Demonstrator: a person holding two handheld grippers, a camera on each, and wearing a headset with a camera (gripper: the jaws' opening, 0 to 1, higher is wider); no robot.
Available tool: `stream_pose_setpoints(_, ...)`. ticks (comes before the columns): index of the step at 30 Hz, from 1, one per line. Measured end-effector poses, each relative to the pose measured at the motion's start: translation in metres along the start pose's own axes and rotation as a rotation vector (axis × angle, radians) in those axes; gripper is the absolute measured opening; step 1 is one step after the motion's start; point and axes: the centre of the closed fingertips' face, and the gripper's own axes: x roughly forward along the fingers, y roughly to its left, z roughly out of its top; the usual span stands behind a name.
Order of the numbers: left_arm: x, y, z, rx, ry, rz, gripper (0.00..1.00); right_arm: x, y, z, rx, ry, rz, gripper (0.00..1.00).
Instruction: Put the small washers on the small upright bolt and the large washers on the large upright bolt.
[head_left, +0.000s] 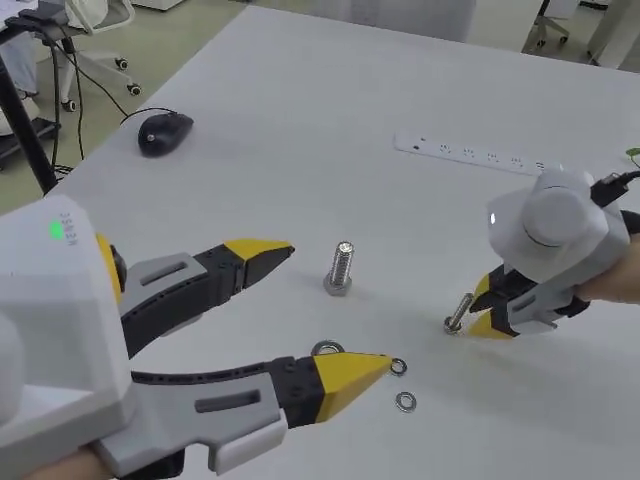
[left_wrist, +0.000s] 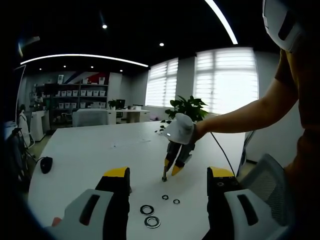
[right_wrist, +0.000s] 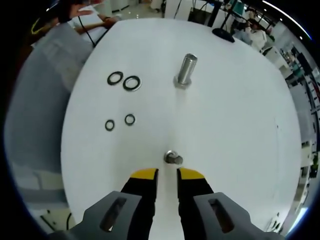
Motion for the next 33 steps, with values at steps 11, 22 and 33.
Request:
stream_pose_setpoints(11, -0.002, -0.004, 0.003, 0.016, -0.005, -0.005, 0.62, -0.001, 0.047, 0.033, -0.053, -0.047, 0.048, 0.15)
stream_pose_setpoints(22, -0.005, -0.009, 0.006, 0.025, -0.011, -0.004, 0.62, 0.027, 0.078, 0.053, -0.105, -0.054, 0.126, 0.16)
stream_pose_setpoints(33, -0.007, -0.009, 0.011, 0.021, -0.024, 0.009, 0.62, 0.042, 0.085, 0.056, -0.144, -0.035, 0.147, 0.18)
